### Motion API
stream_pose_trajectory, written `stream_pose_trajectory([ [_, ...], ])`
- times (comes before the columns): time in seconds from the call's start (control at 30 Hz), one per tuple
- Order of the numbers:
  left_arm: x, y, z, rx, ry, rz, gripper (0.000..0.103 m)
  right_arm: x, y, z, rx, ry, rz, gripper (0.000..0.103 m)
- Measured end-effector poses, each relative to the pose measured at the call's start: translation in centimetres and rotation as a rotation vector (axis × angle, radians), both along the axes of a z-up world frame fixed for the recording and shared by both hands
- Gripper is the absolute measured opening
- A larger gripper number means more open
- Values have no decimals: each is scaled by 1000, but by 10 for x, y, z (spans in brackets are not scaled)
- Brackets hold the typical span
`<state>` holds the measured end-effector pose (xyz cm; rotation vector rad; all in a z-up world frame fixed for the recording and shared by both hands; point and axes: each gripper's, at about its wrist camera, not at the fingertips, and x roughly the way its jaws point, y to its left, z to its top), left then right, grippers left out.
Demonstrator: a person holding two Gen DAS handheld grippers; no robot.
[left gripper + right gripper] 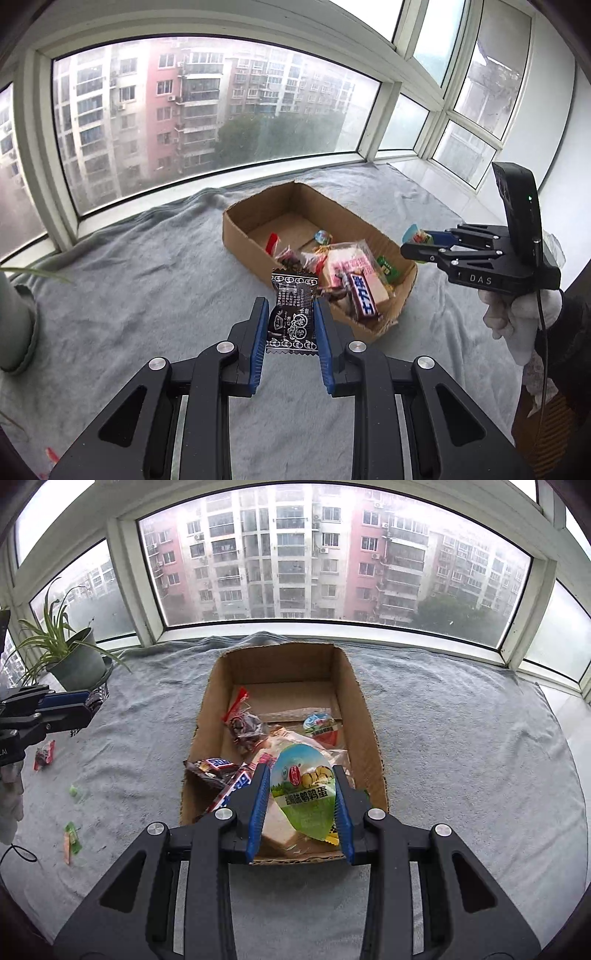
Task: Organize snacks
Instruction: 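Carry the green pouch and black candy into the box and release both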
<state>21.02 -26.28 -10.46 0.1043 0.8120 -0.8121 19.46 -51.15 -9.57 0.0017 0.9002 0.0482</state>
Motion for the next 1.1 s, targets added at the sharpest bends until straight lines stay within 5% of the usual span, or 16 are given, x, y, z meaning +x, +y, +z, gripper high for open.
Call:
stream_pose_trajectory([
  [0.77,48,-88,-34,30,63,-12,23,30,-32,-46,20,79,-52,34],
  [1.1,49,-90,-35,42,101,-2,28,27,-31,-37,-3,56,-63,57],
])
